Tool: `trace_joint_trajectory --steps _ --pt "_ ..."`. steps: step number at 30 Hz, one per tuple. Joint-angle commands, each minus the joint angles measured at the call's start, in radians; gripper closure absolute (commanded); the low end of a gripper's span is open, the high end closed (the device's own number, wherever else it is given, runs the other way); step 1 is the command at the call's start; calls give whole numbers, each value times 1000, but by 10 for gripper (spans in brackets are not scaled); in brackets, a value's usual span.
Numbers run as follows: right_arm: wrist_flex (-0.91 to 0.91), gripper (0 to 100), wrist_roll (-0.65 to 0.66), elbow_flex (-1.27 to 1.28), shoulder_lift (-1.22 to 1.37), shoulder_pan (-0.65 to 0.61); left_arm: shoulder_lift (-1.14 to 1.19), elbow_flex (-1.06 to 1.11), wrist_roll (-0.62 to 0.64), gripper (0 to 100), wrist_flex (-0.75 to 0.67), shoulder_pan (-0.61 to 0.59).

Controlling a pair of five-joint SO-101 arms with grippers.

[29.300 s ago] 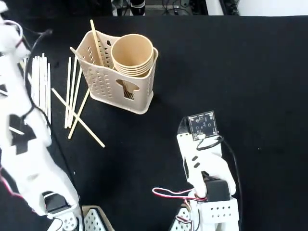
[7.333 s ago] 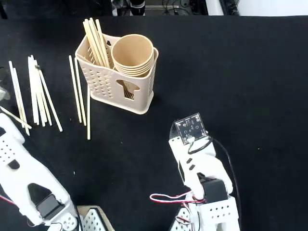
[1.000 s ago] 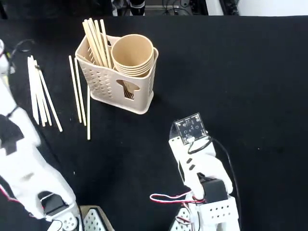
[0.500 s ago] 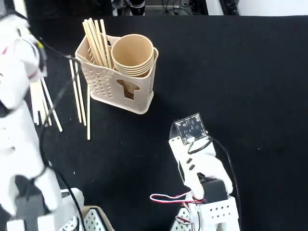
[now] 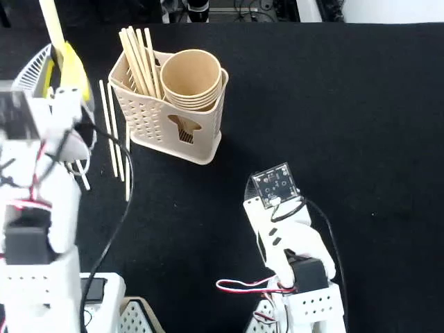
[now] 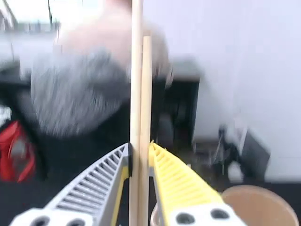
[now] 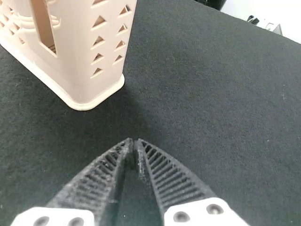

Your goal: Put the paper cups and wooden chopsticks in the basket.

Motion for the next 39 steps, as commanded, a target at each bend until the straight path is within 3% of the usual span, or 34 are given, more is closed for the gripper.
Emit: trace_joint_trajectory --steps 1,4,6,14,24,31,35,39 --pt "3 984 6 -2 -50 14 -117 213 12 972 -376 18" --pt "3 984 6 -2 -50 14 -146 297 69 972 -594 18" --pt "3 984 6 -2 -50 14 -115 286 126 972 -644 18" --pt "2 984 6 -2 -50 14 250 68 279 972 -649 39" --pt "-3 984 6 -2 -50 14 707 -145 295 972 -649 31" --pt "-3 984 6 -2 -50 14 743 -130 295 969 -641 48" --pt "-3 984 6 -2 -50 14 740 -82 305 839 -601 94" --pt "-3 984 6 -2 -50 14 701 -84 336 819 -519 90"
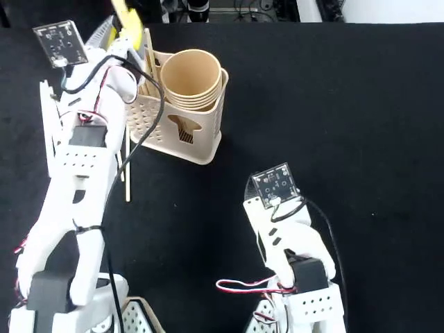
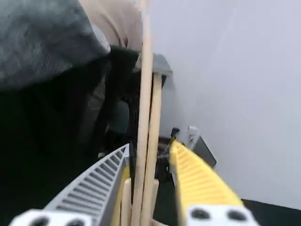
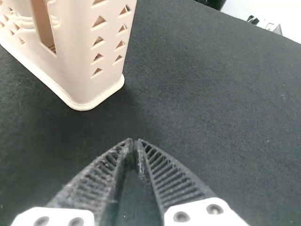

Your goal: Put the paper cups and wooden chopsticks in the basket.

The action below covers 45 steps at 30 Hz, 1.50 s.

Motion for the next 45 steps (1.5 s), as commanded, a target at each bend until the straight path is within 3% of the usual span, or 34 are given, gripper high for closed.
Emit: trace_joint_trajectory --steps 1,9,14,19,23,29,40,45 --pt "-3 984 6 -2 -50 14 -60 -24 -5 819 52 1" --pt "-2 984 6 -2 -50 14 -127 -286 -71 818 555 -54" --pt "0 984 6 -2 -50 14 -97 -581 -77 818 953 -219" --pt "2 984 6 -2 -50 14 48 -768 -195 818 1194 -374" --pt "2 984 6 -2 -50 14 233 -828 -293 818 1263 -470" --pt "3 984 6 -2 -50 14 609 -1004 -407 802 1235 -542" --pt "3 984 6 -2 -50 15 1369 -1778 -428 795 1456 -544" --pt "3 984 6 -2 -50 15 1634 -2020 -423 799 1501 -550"
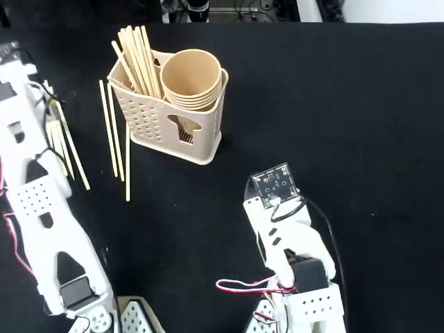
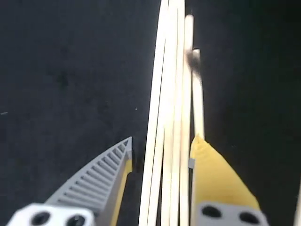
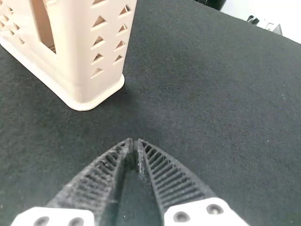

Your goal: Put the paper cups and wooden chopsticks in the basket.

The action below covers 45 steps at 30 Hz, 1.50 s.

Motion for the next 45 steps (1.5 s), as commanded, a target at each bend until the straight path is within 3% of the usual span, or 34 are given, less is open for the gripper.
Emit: trace_joint_trajectory --steps 1,6,10,17,27,40,45 --pt "3 984 6 -2 -50 15 124 -197 -8 802 35 -16" --pt "3 984 6 -2 -50 15 199 -302 -9 979 71 -27" --pt "3 984 6 -2 -50 15 146 -297 -5 974 117 -27" --pt "3 984 6 -2 -50 15 -51 -297 -6 971 315 -10" --pt "3 984 6 -2 -48 17 -318 -271 -2 972 324 -13" --pt "2 984 6 -2 -50 41 -1016 542 40 971 311 61" --pt "2 984 6 -2 -50 41 -1244 805 40 971 195 82"
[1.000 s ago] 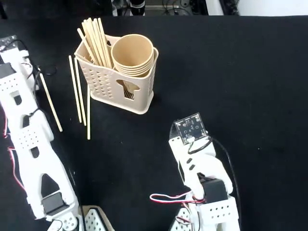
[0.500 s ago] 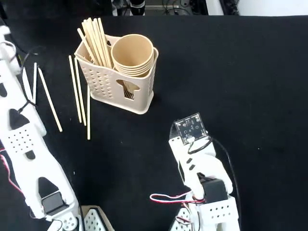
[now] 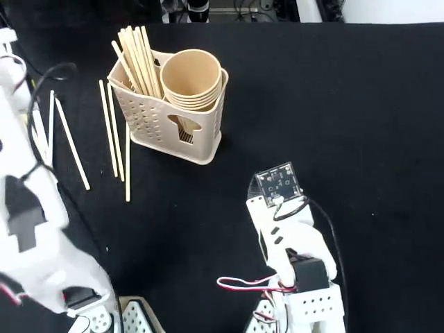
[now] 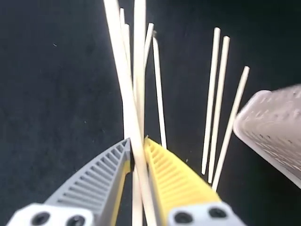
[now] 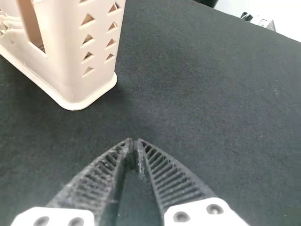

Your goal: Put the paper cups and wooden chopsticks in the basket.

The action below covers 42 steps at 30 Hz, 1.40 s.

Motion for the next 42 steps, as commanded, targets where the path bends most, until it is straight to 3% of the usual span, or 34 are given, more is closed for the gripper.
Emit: trace_joint_trajectory --steps 1,12,18,25,31,36,42 --pt "2 984 6 -2 -50 14 -199 176 0 971 -114 15" --pt "2 984 6 -2 -50 14 -746 881 0 971 -654 150" --pt "2 984 6 -2 -50 14 -1043 1233 6 971 -1086 257" --pt "2 984 6 -2 -50 14 -1172 1458 8 971 -1519 343" --pt "2 984 6 -2 -50 14 -1246 1474 31 972 -1551 432" --pt "2 984 6 -2 -50 12 -1252 1385 232 971 -1553 437" --pt "2 984 6 -2 -50 11 -1092 1291 358 971 -1559 444"
